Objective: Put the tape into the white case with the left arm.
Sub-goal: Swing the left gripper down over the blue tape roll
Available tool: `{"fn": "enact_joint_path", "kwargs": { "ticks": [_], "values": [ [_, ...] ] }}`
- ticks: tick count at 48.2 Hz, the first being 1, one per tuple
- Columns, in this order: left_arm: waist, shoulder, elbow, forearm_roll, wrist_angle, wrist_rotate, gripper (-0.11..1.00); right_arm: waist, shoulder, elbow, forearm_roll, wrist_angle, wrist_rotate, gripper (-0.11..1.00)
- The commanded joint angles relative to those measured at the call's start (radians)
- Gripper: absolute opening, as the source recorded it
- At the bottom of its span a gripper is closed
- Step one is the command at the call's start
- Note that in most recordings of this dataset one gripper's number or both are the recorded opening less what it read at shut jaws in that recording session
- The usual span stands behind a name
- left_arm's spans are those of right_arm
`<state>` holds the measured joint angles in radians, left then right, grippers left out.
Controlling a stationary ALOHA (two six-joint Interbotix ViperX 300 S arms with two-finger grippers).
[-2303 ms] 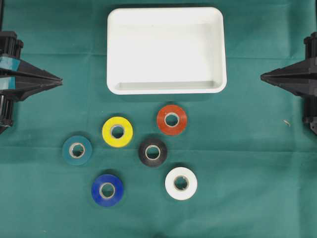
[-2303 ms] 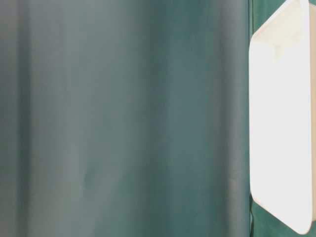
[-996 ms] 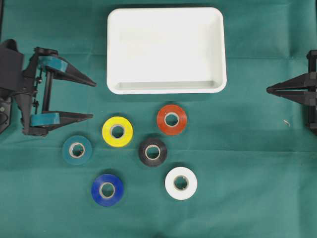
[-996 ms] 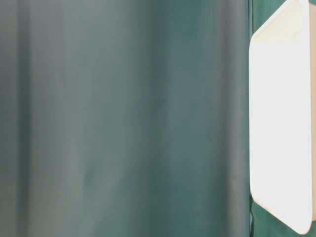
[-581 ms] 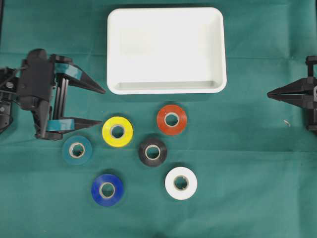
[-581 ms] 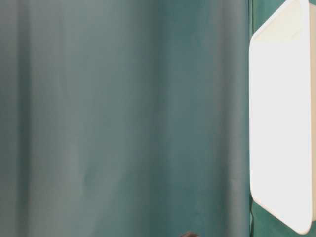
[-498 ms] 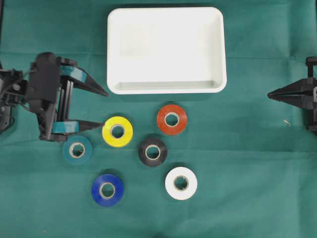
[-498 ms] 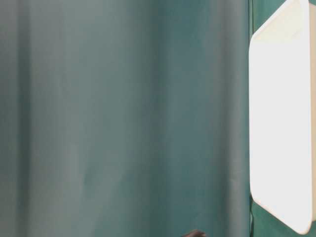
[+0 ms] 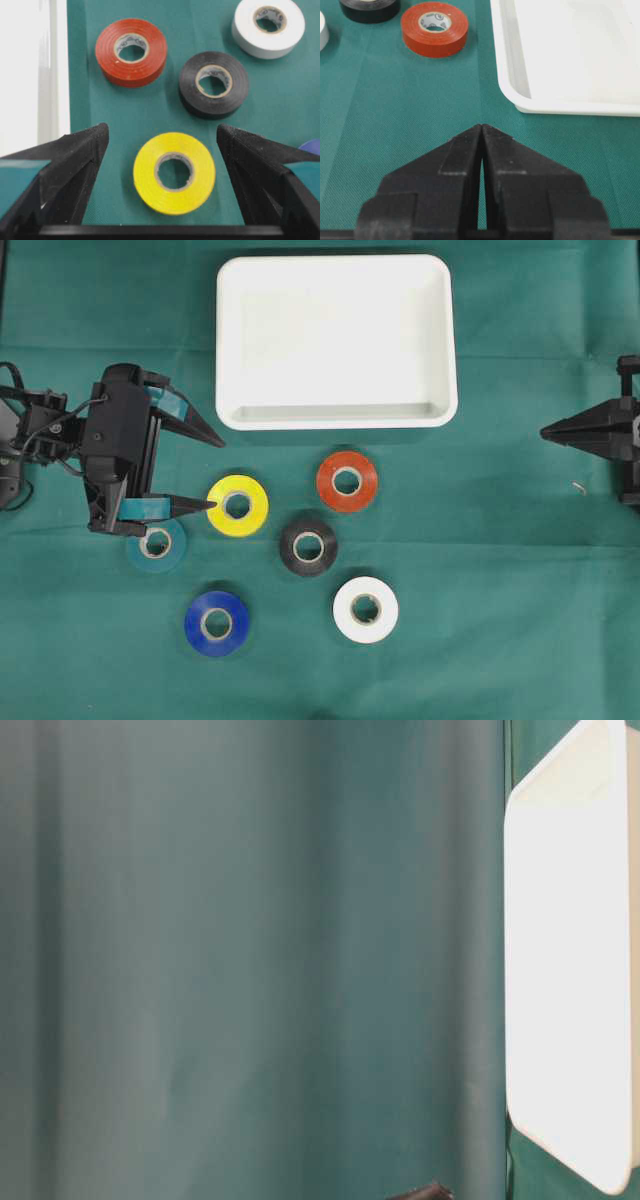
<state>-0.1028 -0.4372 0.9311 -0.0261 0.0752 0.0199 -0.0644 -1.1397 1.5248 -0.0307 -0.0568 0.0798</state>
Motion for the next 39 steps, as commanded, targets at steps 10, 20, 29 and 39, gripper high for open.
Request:
{"fn": "enact_joint_path", "kwargs": {
  "ticks": [10, 20, 29, 39],
  "values": [
    [-0.014, -0.006, -0.02, -0.003, -0.005, 0.002, 1.0, -0.003, -0.005, -0.008, -0.002, -0.009, 0.0, -0.09],
    [-0.064, -0.006, -0.018, -0.003, 0.017, -0.009, 1.0, -0.003, -0.005, -0.008, -0.002, -0.009, 0.002, -0.09],
    [-0.104, -0.006, -0.018, -0.003, 0.052, -0.064, 1.0, -0.003, -0.005, -0.009, -0.002, -0.009, 0.0, -0.09],
    [-0.16, -0.006, -0.012, -0.003, 0.071, -0.067, 1.0, -0.003, -0.005, -0.009, -0.002, -0.009, 0.002, -0.09]
  ]
}}
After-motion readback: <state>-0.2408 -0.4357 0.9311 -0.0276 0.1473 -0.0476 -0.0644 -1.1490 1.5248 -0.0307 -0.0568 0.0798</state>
